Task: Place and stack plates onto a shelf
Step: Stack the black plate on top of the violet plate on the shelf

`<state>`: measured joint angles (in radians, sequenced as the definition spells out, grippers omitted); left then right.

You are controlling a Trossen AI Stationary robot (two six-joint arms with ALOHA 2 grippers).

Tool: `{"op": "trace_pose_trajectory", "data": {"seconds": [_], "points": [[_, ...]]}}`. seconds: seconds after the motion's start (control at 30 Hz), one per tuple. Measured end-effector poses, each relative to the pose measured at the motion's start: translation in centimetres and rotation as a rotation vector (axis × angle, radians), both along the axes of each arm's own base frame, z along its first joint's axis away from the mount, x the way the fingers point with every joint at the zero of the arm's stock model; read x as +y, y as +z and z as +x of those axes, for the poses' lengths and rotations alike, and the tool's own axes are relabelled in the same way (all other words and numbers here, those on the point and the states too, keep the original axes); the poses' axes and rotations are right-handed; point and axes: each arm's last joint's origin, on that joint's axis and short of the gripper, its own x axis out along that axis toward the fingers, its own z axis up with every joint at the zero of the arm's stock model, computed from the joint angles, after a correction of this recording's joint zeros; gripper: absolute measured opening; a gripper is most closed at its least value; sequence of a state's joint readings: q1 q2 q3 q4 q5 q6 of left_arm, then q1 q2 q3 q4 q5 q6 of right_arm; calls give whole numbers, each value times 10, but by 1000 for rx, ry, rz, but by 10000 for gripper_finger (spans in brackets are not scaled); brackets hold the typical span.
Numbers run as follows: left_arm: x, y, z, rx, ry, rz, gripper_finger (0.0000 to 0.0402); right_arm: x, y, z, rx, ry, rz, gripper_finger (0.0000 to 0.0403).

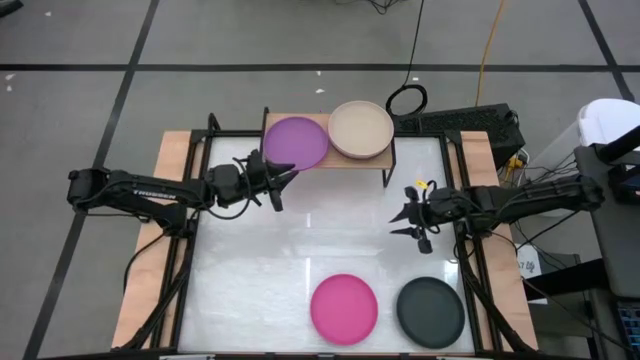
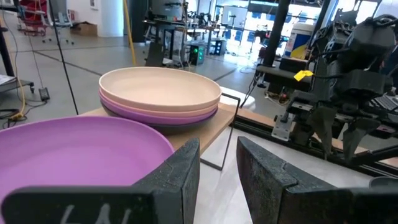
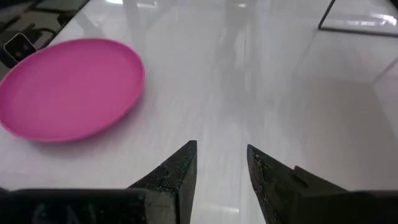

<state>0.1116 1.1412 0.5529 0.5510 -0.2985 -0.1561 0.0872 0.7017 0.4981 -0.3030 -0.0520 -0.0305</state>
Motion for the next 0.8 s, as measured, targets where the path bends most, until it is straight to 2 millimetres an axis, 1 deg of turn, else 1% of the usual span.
{"op": "trace_pose_trajectory", "data": {"seconds": [0.13, 0.3, 0.53, 0.67, 0.8], "points": [[0, 0, 0, -2, 0, -4, 111, 0, 8, 0, 43, -1, -2, 125], [-1, 0, 0, -4, -2, -14, 111, 1, 11, 1, 98, 1, -3, 125], [-1, -2, 0, 7, -5, -23, 111, 14, -1, 0, 234, 43, 22, 125], [-1, -2, 0, 13, -5, -24, 111, 27, -11, -1, 345, 65, 59, 125], [-1, -3, 0, 13, -5, -34, 111, 41, -17, 0, 411, 84, 106, 125]]}}
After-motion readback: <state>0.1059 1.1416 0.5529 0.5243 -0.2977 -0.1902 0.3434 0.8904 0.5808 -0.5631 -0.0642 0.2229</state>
